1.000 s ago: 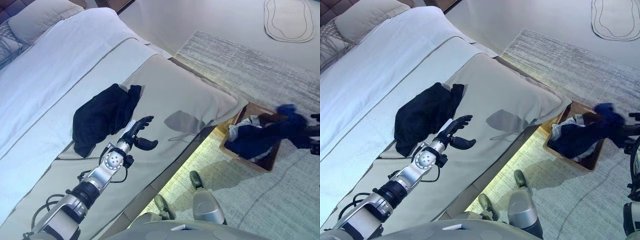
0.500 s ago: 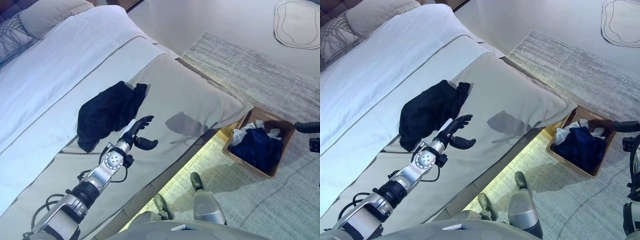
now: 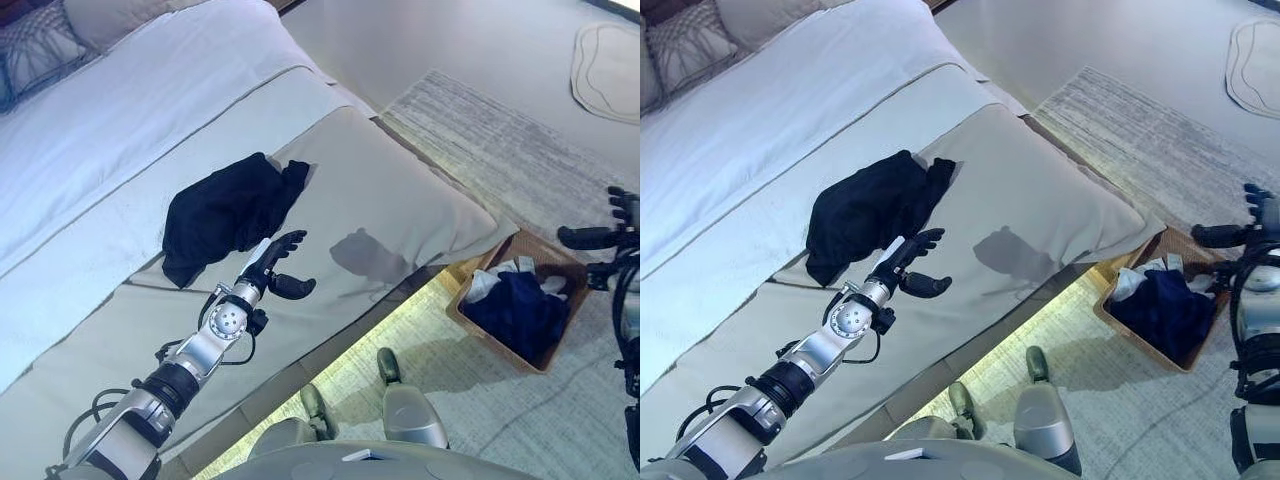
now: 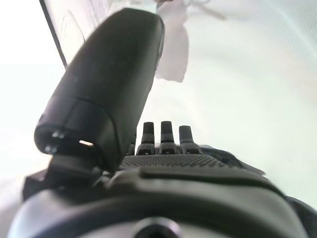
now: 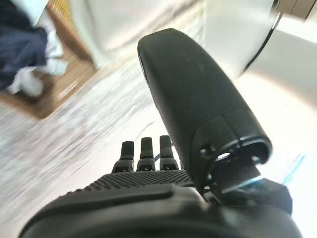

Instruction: Pick up the clothes from the bed and place them into the basket

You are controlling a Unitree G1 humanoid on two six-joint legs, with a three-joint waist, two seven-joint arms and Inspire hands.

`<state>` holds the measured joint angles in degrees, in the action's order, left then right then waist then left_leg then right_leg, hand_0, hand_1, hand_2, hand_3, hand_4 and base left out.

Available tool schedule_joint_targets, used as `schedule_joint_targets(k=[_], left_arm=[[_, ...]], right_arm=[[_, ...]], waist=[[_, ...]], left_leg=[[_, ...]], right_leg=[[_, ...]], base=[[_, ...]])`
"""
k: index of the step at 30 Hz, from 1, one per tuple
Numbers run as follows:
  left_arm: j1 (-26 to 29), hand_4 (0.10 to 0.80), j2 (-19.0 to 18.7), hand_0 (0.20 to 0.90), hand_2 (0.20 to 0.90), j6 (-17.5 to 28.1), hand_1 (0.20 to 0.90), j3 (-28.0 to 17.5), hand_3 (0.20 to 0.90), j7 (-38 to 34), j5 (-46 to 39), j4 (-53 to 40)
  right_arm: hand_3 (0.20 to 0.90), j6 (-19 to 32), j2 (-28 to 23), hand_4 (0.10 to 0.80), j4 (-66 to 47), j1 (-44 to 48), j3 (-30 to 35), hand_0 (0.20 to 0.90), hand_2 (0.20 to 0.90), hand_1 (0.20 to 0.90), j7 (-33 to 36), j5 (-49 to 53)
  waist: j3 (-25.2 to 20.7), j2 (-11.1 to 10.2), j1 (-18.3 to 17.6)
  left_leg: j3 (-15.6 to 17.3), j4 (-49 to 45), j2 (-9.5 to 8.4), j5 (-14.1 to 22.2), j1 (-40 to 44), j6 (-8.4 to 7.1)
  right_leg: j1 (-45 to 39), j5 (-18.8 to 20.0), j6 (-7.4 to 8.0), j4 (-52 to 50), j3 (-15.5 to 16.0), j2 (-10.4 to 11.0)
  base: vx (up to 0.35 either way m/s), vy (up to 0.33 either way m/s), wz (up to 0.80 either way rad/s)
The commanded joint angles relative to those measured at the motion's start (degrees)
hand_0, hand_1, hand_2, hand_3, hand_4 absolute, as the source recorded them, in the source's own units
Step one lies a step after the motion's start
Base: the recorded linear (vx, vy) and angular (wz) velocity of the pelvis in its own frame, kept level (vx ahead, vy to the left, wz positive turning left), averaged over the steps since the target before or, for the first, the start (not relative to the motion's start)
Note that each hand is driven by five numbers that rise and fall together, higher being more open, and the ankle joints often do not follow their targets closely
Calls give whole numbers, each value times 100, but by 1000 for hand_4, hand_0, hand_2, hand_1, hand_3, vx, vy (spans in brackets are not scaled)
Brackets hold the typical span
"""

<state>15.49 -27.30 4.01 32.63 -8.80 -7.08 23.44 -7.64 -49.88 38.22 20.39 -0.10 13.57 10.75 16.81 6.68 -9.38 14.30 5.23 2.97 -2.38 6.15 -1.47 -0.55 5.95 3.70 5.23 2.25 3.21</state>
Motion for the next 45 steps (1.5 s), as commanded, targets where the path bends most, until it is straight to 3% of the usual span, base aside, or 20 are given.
schedule_joint_targets(k=[1,11,21,29,32,36,40,42,45], left_arm=[[65,800,-168,900,900,298,900,-453,900,-358,-28,-301],[-303,800,-121,900,900,293,900,-873,900,-653,-69,-115],[-492,800,-302,900,900,426,900,-1170,900,-597,74,-297],[-798,800,-475,900,900,794,900,-1338,900,-353,1,-559],[-748,800,-518,900,900,918,900,-1327,900,-304,-106,-589],[-734,800,-619,900,900,927,900,-1303,900,-228,-49,-609],[-601,800,-706,900,900,1007,900,-1271,900,-374,-234,-712],[-365,800,-699,900,900,1127,900,-1204,900,-563,-351,-773],[-119,800,-605,900,900,1244,900,-1162,900,-821,-642,-857]], right_arm=[[900,583,158,800,-432,665,-224,900,900,900,259,345],[900,746,719,800,-429,1546,-1022,900,900,900,242,305],[900,516,845,800,196,2550,-1943,900,900,900,337,-159],[900,393,828,800,648,3119,-2238,900,900,900,383,-398],[900,249,825,800,929,3420,-2300,900,900,900,463,-420],[900,86,771,800,1138,3433,-2282,900,900,900,636,-528],[900,45,673,800,1218,3484,-2279,900,900,900,766,-878],[900,-62,638,800,1276,3806,-2430,900,900,900,956,-913],[900,-137,524,800,1420,4287,-2604,900,900,900,1051,-974]], waist=[[-568,-504,346],[-589,-645,1030],[-499,-728,1731],[-295,-677,2158],[-155,-677,2309],[22,-682,2366],[459,-581,2214],[745,-470,2109],[980,-421,2146]], left_leg=[[-239,-23,-15,335,-32,-125],[-789,-23,-190,299,-129,-23],[-1332,-114,-356,222,-214,69],[-1696,-385,-523,282,-381,151],[-1809,-443,-607,288,-503,225],[-2035,-818,-664,366,-721,388],[-2177,-1182,-681,476,-914,355],[-2215,-1385,-731,524,-1225,426],[-2129,-1778,-802,478,-1852,381]], right_leg=[[-38,-205,75,-94,185,-19],[-282,-297,13,-93,585,115],[-462,-395,4,-255,1001,328],[-489,-456,5,-426,1195,498],[-377,-457,74,-550,1228,583],[76,-778,54,-1710,1147,582],[591,-415,120,-1672,761,702],[1003,-443,106,-1787,440,620],[1182,-608,38,-1868,579,523]], base=[[6,35,23],[46,44,29],[105,47,32],[128,110,29],[50,131,20],[102,31,13],[46,-82,28],[-163,-115,40],[-155,-156,33]])
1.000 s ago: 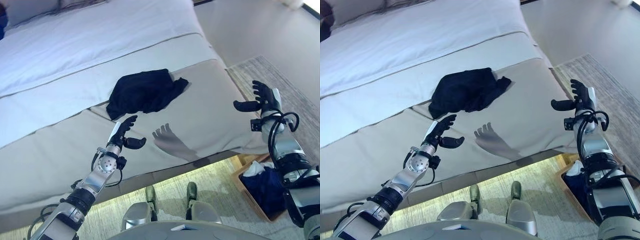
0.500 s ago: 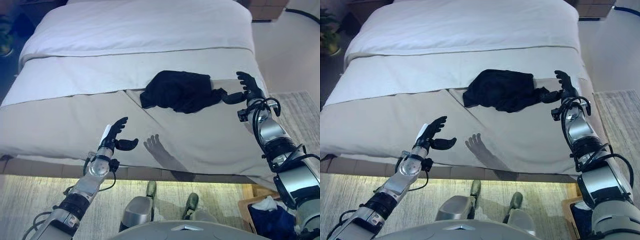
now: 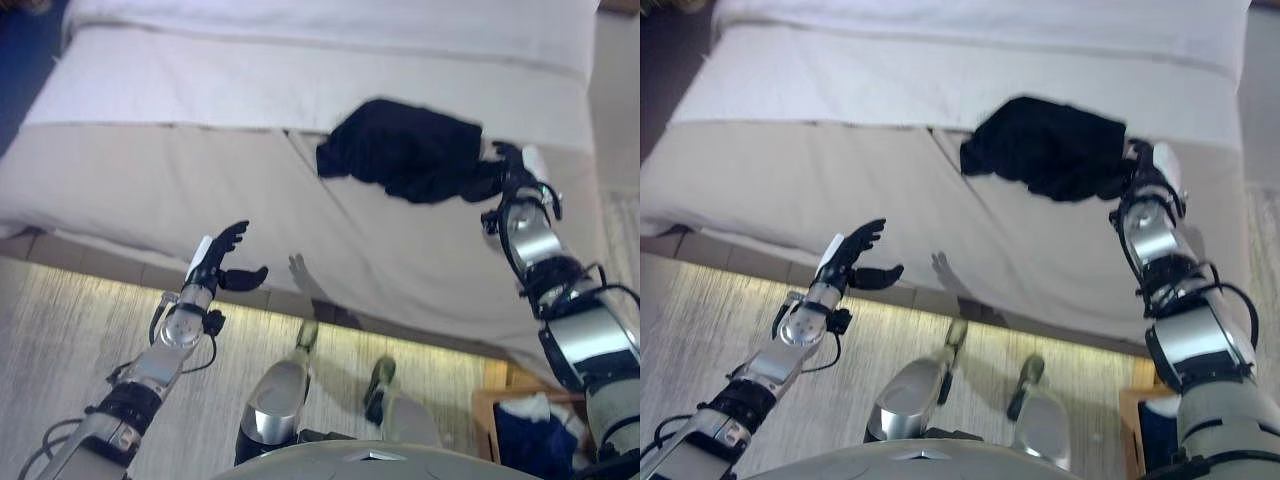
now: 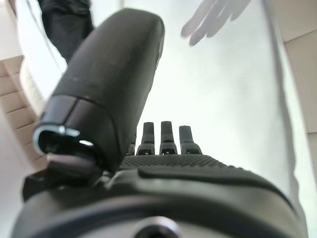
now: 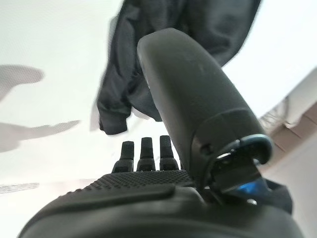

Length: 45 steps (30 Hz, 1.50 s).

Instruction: Pick up the clothes from the bed and place them into the basket

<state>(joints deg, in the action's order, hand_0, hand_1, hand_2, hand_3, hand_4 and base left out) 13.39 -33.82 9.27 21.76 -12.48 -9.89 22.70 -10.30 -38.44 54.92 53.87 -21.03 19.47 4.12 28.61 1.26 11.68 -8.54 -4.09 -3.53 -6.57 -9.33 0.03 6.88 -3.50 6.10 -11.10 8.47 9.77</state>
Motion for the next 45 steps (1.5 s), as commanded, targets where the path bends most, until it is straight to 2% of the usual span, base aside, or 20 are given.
schedule_joint_targets(k=[1,4,6,11,12,17,22,25,30,31,32,33,41,45], left_arm=[[205,800,139,900,900,763,900,-40,900,-512,-339,-828],[219,800,209,900,900,819,900,84,900,-529,-213,-1113],[97,800,168,900,900,886,900,184,900,-464,-178,-1365],[9,800,78,900,900,1075,900,329,900,-640,-139,-1861],[-11,800,80,900,900,1093,900,355,900,-692,-132,-1901],[-35,800,44,900,900,1145,900,334,900,-895,-113,-2180],[-186,800,-11,900,900,1269,900,264,900,-889,-154,-2300],[-311,800,-69,900,900,1269,900,133,900,-801,-180,-2402],[-375,800,-190,900,900,1464,900,-14,900,-814,-304,-2398],[-401,800,-227,900,900,1430,900,-84,900,-810,-308,-2487],[-425,800,-250,900,900,1449,900,-117,900,-809,-302,-2499],[-441,800,-263,900,900,1461,900,-149,900,-804,-287,-2511],[-509,800,-393,900,900,1592,900,-309,900,-807,-310,-2538],[-600,800,-441,900,900,1689,900,-344,900,-782,-303,-2445]], right_arm=[[900,125,-665,800,-172,1143,-628,900,900,900,567,-213],[900,-28,-841,800,-176,1467,-776,900,900,900,805,120],[900,-252,-970,800,-283,1668,-804,900,900,900,1019,216],[900,-271,-1015,800,-213,1984,-775,900,900,900,1514,577],[900,-266,-1001,800,-226,1998,-769,900,900,900,1570,689],[900,-317,-1130,800,-175,2353,-694,900,900,900,1896,1090],[900,-220,-1272,800,-88,2768,-756,900,900,900,2084,1495],[900,53,-1336,800,-117,2889,-639,900,900,900,2039,1865],[900,190,-1345,800,-107,3165,-598,900,900,900,1987,2205],[656,297,-1363,556,-110,3212,-604,691,691,691,1997,2309],[455,387,-1382,355,-91,3234,-589,519,519,519,2013,2365],[200,492,-1384,100,-99,3234,-552,300,300,300,2003,2467],[200,681,-1364,100,-28,3175,-451,300,300,300,1980,2497],[200,680,-1310,100,-98,2937,-336,300,300,300,1877,2420]], waist=[[-71,161,58],[119,251,111],[119,341,178],[119,541,304],[119,551,314],[119,684,421],[119,759,492],[119,762,513],[119,749,534],[119,733,547],[119,721,555],[119,715,561],[119,648,589],[119,564,608]], left_leg=[[168,-952,-178,870,-503,204],[81,-1243,-216,835,-964,167],[65,-1543,-283,854,-1517,196],[116,-2010,-448,977,-2312,279],[127,-2140,-476,1169,-2329,275],[180,-2798,-618,1318,-3161,321],[233,-3109,-645,1354,-3595,362],[254,-3333,-657,1405,-3795,370],[268,-3607,-681,1433,-4073,357],[261,-3646,-670,1437,-4116,354],[251,-3668,-664,1442,-4133,352],[242,-3693,-663,1447,-4152,351],[188,-3584,-650,1427,-3945,320],[123,-3397,-596,1430,-3597,275]], right_leg=[[557,281,-244,-305,55,-149],[1037,102,-355,-756,218,-191],[1653,-69,-426,-1311,430,-154],[2510,-379,-559,-2114,597,-39],[2540,-580,-530,-2295,550,-27],[3356,-855,-622,-3121,596,109],[3812,-970,-666,-3505,558,159],[4001,-1050,-684,-3752,535,167],[4218,-1123,-694,-4009,471,105],[4247,-1139,-695,-4052,467,94],[4257,-1149,-697,-4081,468,84],[4269,-1156,-696,-4110,472,77],[4032,-1110,-696,-3956,547,1],[3649,-1085,-704,-3733,628,-47]], base=[[-148,-110,10],[-71,-109,19],[3,-69,28],[20,-16,23],[64,-28,21],[-18,-22,16],[-30,-13,14],[-1,2,5],[17,-18,5],[4,-47,2],[14,-55,2],[15,-52,5],[2,-30,2],[-5,-47,-3]])
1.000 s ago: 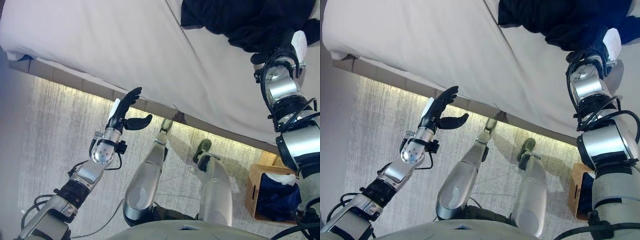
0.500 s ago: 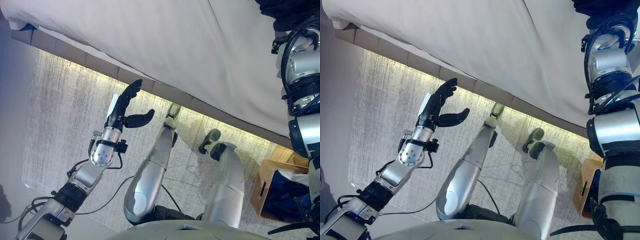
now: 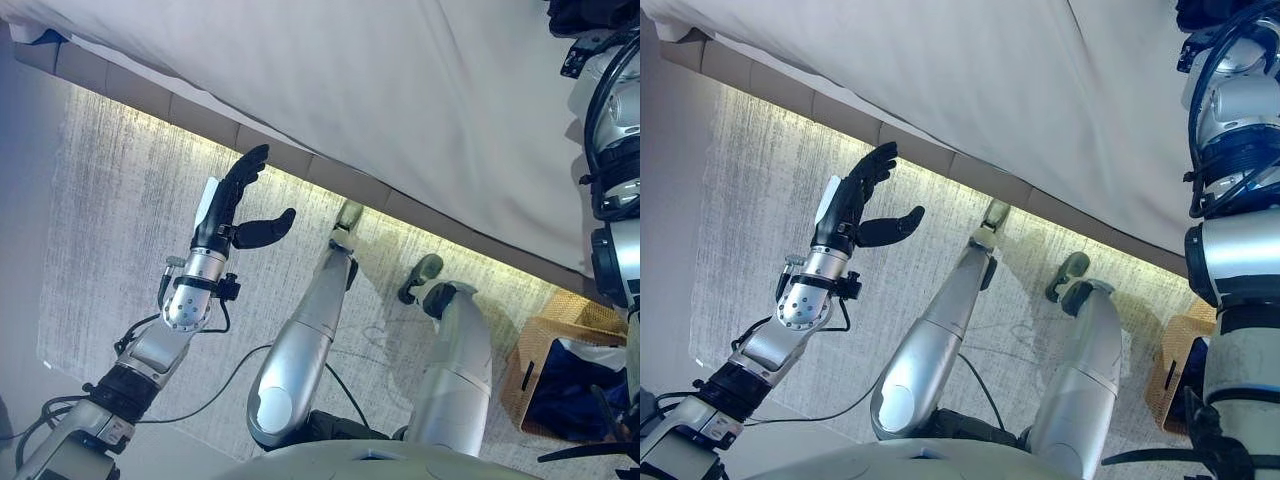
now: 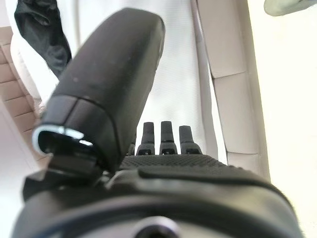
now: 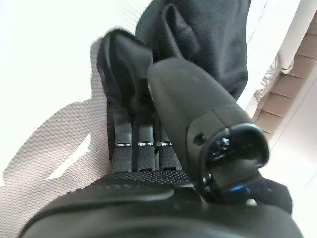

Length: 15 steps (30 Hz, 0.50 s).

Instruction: Pick up the clothes from the bed and place them into the basket

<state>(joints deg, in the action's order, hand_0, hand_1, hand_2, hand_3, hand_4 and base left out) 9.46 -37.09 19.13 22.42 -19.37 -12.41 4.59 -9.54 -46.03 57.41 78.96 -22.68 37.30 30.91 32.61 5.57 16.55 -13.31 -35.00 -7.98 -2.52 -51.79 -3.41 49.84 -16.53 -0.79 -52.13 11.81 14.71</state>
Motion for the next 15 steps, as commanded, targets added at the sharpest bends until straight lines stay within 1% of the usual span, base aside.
schedule_joint_targets(k=[1,4,7,10,13,14,15], left_arm=[[-208,800,-115,900,900,722,900,-406,900,-94,-46,-623],[-196,800,-121,900,900,752,900,-395,900,-90,-49,-611],[-151,800,-130,900,900,808,900,-397,900,-27,-81,-508],[-41,800,-119,900,900,787,900,-373,900,-10,-67,-422],[99,800,-114,900,900,633,900,-374,900,18,-85,-356],[138,800,-109,900,900,585,900,-351,900,18,-89,-323],[175,800,-79,900,900,488,900,-319,900,45,-95,-260]], right_arm=[[200,593,-538,100,-355,404,-166,300,300,300,70,-274],[200,578,-485,100,-318,272,-156,300,300,300,-48,-321],[200,619,-438,100,-167,134,-118,300,300,300,-303,-370],[200,674,-471,100,-16,63,-79,300,300,300,-590,-391],[200,712,-546,100,34,76,-89,300,300,300,-876,-273],[200,719,-573,100,24,72,-83,300,300,300,-935,-223],[200,750,-596,100,-1,27,-70,300,300,300,-1030,-157]], waist=[[-281,127,123],[-281,79,139],[-281,-10,142],[-281,-93,134],[-295,-180,84],[-340,-178,73],[-450,-210,45]], left_leg=[[592,-285,-143,1022,686,614],[515,-64,-117,980,1002,580],[479,325,-61,898,1509,512],[421,706,44,803,2010,465],[348,1341,194,582,2696,377],[326,1580,232,346,2791,364],[301,1837,270,260,2967,344]], right_leg=[[-686,222,-17,390,302,-544],[-1028,254,-25,614,359,-564],[-1583,306,-25,1026,423,-603],[-2115,357,-24,1432,471,-619],[-2803,506,4,2150,463,-693],[-2921,733,-13,2443,530,-719],[-3108,833,17,2751,538,-770]], base=[[-7,-47,-4],[-21,-34,-6],[-39,-27,-9],[-30,-28,-8],[-34,-12,-7],[-88,22,-7],[-83,47,-12]])
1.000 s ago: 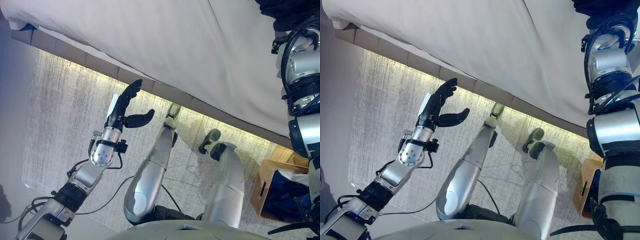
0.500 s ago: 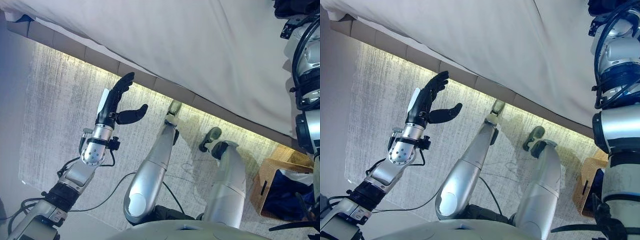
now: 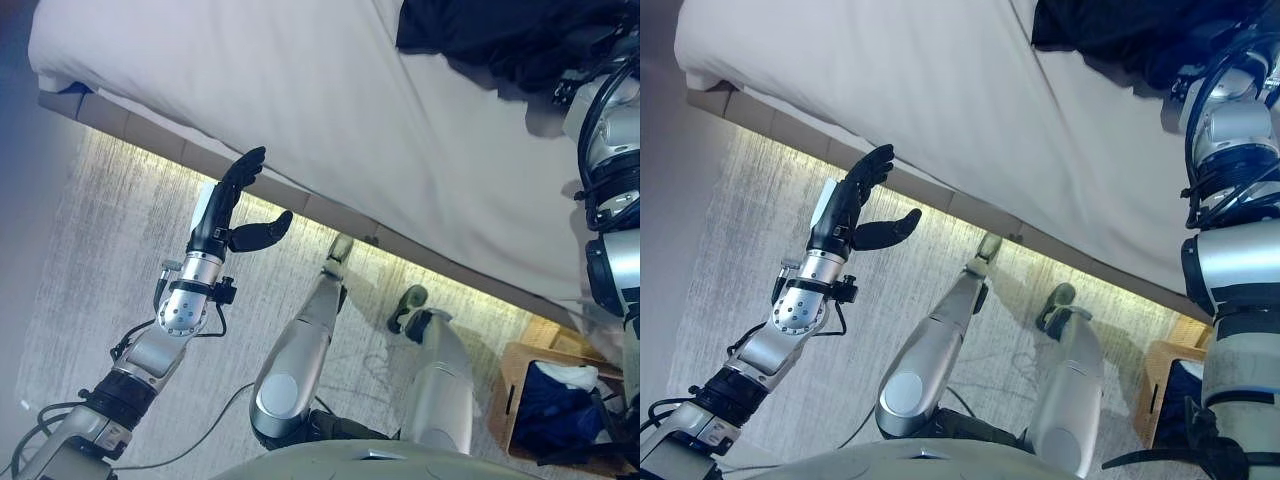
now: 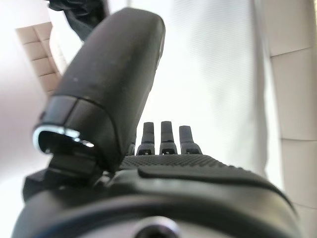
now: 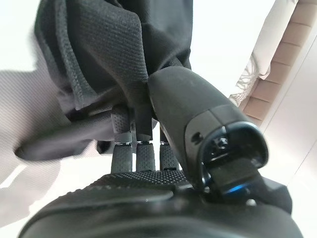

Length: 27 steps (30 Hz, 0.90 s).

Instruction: Pick up the clothes from the bed and place them into the basket

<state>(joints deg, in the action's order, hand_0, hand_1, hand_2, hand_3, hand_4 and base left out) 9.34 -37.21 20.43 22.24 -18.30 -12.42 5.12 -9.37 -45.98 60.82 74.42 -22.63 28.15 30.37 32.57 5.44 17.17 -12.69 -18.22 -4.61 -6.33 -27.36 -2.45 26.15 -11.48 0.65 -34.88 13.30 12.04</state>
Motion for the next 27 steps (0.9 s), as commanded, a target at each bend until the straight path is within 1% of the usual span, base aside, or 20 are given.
schedule_joint_targets(k=[1,3,5,6,7,8,11,12,16,20,24,27], left_arm=[[204,800,-46,900,900,275,900,-252,900,-67,-83,-241],[219,800,2,900,900,158,900,-195,900,-52,-101,-98],[177,800,40,900,900,20,900,-204,900,-26,-176,-52],[159,800,44,900,900,24,900,-208,900,-23,-179,-49],[135,800,70,900,900,-65,900,-207,900,8,-210,23],[136,800,75,900,900,-79,900,-208,900,21,-222,34],[87,800,147,900,900,-260,900,-241,900,157,-340,203],[72,800,150,900,900,-267,900,-232,900,167,-343,224],[8,800,200,900,900,-451,900,-193,900,225,-372,377],[13,800,245,900,900,-529,900,-135,900,253,-325,518],[49,800,242,900,900,-725,900,-28,900,410,-224,740],[114,800,214,900,900,-777,900,36,900,399,-217,868]], right_arm=[[200,773,-622,100,-365,445,-76,300,300,300,-225,46],[200,852,-673,100,-441,326,-11,300,300,300,-381,267],[200,868,-756,100,-569,151,103,300,300,300,-550,433],[200,894,-765,100,-603,99,136,300,300,300,-557,454],[200,917,-795,100,-713,-81,240,300,300,300,-617,483],[200,962,-805,100,-735,-117,260,300,300,300,-609,497],[200,867,-898,100,-1032,-522,568,300,300,300,-723,543],[200,868,-911,100,-1061,-592,601,300,300,300,-723,547],[200,739,-1049,100,-1271,-865,782,300,300,300,-814,678],[200,770,-1143,100,-1301,-1010,941,300,300,300,-887,795],[200,852,-1274,100,-1329,-935,910,300,300,300,-865,856],[200,861,-1391,100,-1432,-840,815,300,300,300,-824,725]], waist=[[-552,-229,-52],[-756,-304,-128],[-964,-367,-215],[-980,-375,-227],[-1164,-433,-300],[-1203,-440,-317],[-1581,-528,-481],[-1634,-541,-492],[-2084,-664,-637],[-2356,-754,-724],[-2551,-841,-831],[-2625,-877,-939]], left_leg=[[245,410,-20,571,718,224],[283,811,50,494,1049,193],[304,1141,92,454,1361,172],[305,1190,99,442,1420,168],[359,1443,132,423,1691,151],[362,1486,136,388,1711,152],[440,1821,183,356,2114,157],[444,1885,191,343,2181,158],[555,2208,254,314,2588,165],[626,2272,272,383,2795,174],[754,2266,310,469,2975,180],[849,2257,347,541,3114,181]], right_leg=[[-923,424,-92,1306,380,-534],[-1245,567,-24,1761,355,-563],[-1552,658,17,2123,303,-601],[-1614,681,23,2179,299,-609],[-1896,736,49,2455,250,-649],[-1931,785,55,2519,251,-657],[-2294,920,109,2866,149,-702],[-2347,951,120,2925,131,-712],[-2693,1090,194,3247,8,-735],[-2881,1141,220,3397,-68,-748],[-3018,1159,244,3449,-188,-748],[-3099,1129,250,3430,-296,-770]], base=[[18,34,-12],[38,50,-10],[73,51,-7],[98,59,-7],[51,39,-4],[84,47,-11],[77,41,-3],[63,45,6],[78,35,-3],[52,30,2],[22,38,-8],[17,44,-12]])
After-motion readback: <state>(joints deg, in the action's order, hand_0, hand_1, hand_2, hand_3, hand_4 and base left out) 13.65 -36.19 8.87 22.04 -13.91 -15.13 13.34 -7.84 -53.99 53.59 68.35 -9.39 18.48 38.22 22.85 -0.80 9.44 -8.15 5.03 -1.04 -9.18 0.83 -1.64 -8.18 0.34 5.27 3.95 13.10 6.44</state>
